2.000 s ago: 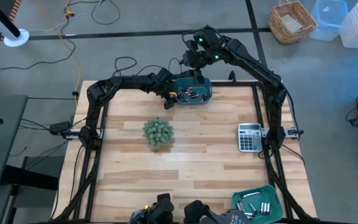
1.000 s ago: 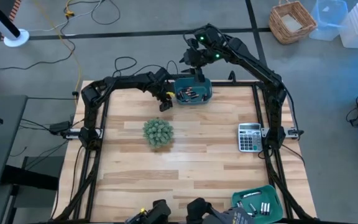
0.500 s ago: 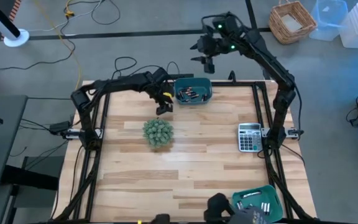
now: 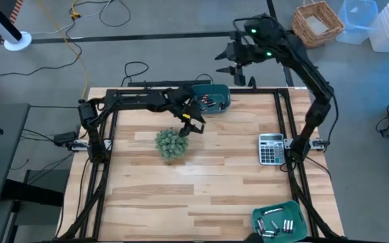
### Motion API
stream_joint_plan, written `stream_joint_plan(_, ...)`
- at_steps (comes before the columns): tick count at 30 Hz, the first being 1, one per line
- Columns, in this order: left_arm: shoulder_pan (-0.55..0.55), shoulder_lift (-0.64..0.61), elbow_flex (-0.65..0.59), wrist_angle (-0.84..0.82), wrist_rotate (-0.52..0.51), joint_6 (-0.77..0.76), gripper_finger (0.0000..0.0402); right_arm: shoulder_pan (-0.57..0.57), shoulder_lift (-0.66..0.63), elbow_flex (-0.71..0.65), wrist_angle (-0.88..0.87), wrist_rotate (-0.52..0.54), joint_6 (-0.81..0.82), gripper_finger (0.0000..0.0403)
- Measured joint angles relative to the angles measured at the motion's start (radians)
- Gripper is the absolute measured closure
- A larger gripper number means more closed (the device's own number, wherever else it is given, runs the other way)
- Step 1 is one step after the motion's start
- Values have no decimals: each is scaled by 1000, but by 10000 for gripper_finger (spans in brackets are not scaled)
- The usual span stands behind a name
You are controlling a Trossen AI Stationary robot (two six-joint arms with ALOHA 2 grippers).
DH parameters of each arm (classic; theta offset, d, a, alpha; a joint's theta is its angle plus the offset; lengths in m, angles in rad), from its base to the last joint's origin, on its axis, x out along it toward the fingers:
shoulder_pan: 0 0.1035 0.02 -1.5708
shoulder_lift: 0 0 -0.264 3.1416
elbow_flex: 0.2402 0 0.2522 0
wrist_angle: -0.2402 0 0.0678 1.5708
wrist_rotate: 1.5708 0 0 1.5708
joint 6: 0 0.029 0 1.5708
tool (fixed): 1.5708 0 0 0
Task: Sort batteries
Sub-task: Put the black battery into the blue bin, then put the silver battery into the green bin
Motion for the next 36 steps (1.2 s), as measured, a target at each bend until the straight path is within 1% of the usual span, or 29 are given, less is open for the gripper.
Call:
stream_joint_plan(3, -22, 0, 0, 50, -9, 0, 177, 27, -43, 1, 0, -4, 22, 183)
stream_joint_plan(5, -26, 0, 0, 97, -60, -7, 177, 41, -65, 1, -6, -4, 36, 183)
stream_joint_plan(7, -22, 0, 0, 142, -144, -28, 177, 56, -84, 0, -10, -3, 54, 183)
stream_joint_plan(11, -3, 16, 0, 208, -366, -69, 177, 90, -125, 0, -30, -3, 76, 183)
stream_joint_plan(14, 17, 45, 0, 263, -510, -68, 177, 124, -138, 1, -45, -1, 84, 183)
stream_joint_plan(18, 51, 73, 1, 302, -620, -90, 177, 174, -140, 0, -56, 3, 94, 183)
stream_joint_plan(21, 74, 79, -1, 300, -632, -123, 168, 204, -141, 0, -67, 14, 94, 183)
stream_joint_plan(24, 83, 80, 1, 290, -616, -153, 144, 224, -138, 0, -70, 38, 93, 183)
stream_joint_plan(29, 83, 81, 1, 297, -617, -175, 107, 237, -138, 0, -87, 40, 86, 183)
stream_joint_plan(36, 71, 74, 1, 276, -627, -223, 105, 233, -138, 0, -106, 39, 70, 183)
